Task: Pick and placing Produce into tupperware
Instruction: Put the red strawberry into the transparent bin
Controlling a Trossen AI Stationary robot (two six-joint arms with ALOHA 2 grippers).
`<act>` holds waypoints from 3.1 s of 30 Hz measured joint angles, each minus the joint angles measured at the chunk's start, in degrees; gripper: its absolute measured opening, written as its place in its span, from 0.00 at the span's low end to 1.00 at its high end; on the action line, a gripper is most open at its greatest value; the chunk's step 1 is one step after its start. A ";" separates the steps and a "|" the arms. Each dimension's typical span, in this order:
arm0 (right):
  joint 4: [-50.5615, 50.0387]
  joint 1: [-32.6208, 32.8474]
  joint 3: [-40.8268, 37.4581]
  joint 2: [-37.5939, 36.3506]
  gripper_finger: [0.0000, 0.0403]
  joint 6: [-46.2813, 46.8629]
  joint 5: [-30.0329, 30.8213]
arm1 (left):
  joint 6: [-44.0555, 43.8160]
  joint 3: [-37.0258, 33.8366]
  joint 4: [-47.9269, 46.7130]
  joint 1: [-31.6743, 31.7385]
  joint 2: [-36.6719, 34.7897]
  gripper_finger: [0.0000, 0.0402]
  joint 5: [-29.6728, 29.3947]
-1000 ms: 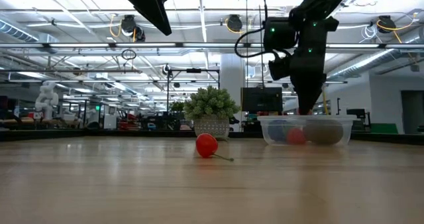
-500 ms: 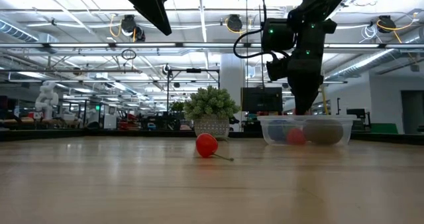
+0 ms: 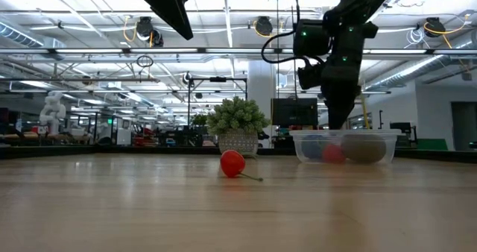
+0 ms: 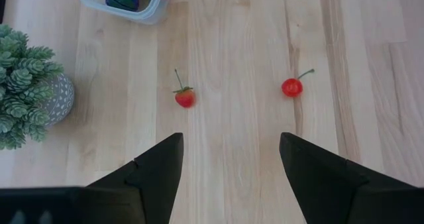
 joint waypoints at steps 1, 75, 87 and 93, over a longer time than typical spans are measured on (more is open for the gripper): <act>0.43 0.08 0.00 0.00 0.53 -0.56 0.00 | -0.02 0.00 0.00 0.00 0.00 0.64 0.00; 9.52 15.08 16.26 -16.56 0.53 -3.75 0.33 | -0.27 -12.18 32.59 13.46 24.20 0.63 3.60; 9.55 15.26 16.26 -16.55 0.53 -3.75 0.34 | 0.25 -12.37 33.20 13.46 24.28 0.40 6.03; 9.55 15.26 16.26 -16.55 0.53 -3.72 0.33 | 0.42 -12.41 33.22 13.46 24.28 0.28 6.39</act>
